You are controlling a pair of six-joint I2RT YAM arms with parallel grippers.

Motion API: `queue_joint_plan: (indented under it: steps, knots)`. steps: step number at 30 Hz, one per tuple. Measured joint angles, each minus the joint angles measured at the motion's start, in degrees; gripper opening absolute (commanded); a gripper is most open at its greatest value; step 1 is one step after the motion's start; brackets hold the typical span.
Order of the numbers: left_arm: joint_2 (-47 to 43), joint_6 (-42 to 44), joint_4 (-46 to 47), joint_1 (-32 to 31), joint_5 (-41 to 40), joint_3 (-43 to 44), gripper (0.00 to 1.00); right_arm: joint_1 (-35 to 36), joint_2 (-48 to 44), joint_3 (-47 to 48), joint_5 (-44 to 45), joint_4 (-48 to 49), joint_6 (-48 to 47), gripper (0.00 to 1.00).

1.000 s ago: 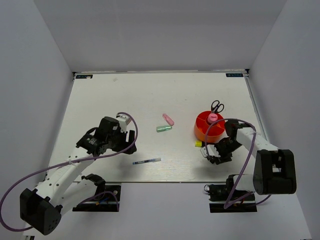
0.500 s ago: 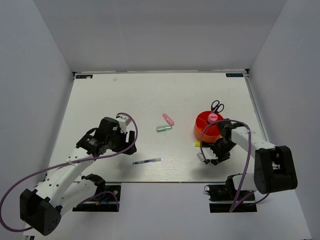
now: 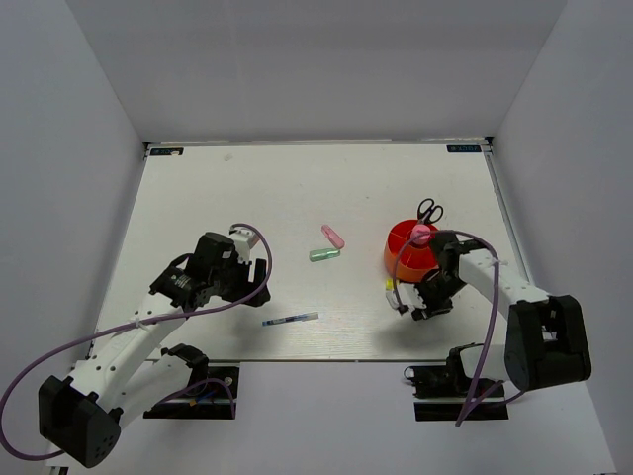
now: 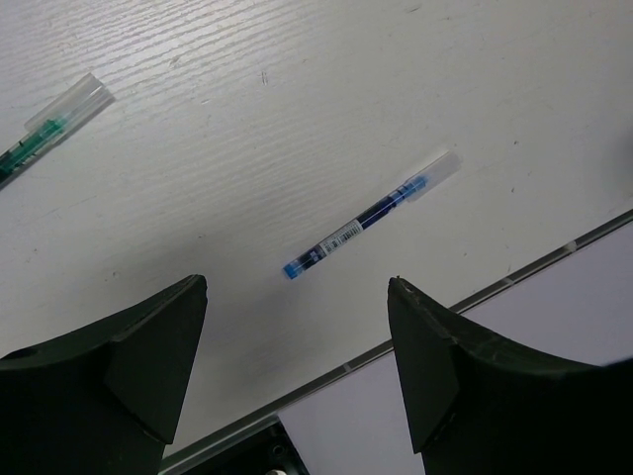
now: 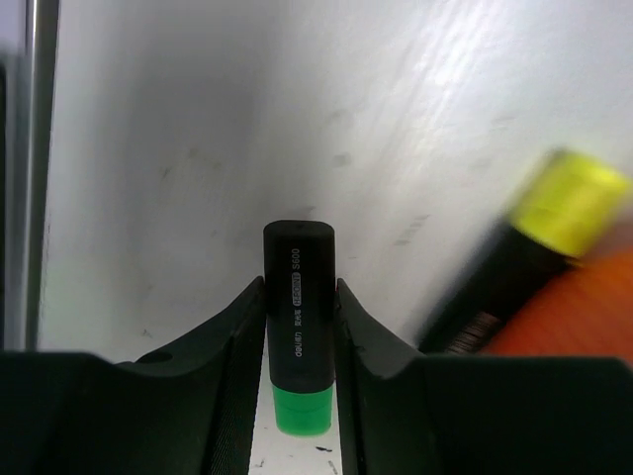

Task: Sort the stationery into containers
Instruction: Pick up the pen from the center of the board, then place the pen in the storage box.

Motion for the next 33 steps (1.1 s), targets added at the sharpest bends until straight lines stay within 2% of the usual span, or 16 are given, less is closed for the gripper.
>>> queue_joint_plan:
  steps: [4, 8, 11, 15, 20, 26, 33]
  knots:
    - [0.00, 0.02, 0.00, 0.00, 0.11, -0.11, 0.84, 0.02, -2.54, 7.17, -9.16, -2.36, 12.66, 0.00]
    - [0.00, 0.02, 0.02, 0.00, 0.24, -0.13, 0.84, 0.00, -9.66, 10.12, -17.16, 0.70, 27.21, 0.00]
    - [-0.04, 0.02, 0.00, 0.00, 0.28, -0.17, 0.84, -0.02, -13.18, 10.73, -19.85, 4.33, 41.51, 0.00]
    - [-0.13, 0.02, 0.02, 0.00, 0.33, -0.17, 0.84, -1.20, -16.24, 10.78, -18.34, 12.83, 59.25, 0.00]
    - [-0.17, 0.02, 0.09, 0.00, 0.59, -0.17, 0.84, -3.76, -18.49, 10.78, -14.82, 22.49, 76.96, 0.00]
    - [-0.17, 0.02, 0.68, 0.00, 1.14, -0.17, 0.84, -6.99, -18.97, 10.78, -9.01, 29.40, 93.53, 0.00]
    - [-0.17, 0.02, 0.85, 0.00, 1.62, -0.17, 0.84, -11.06, -19.45, 15.02, -3.74, 31.36, 106.62, 0.00]
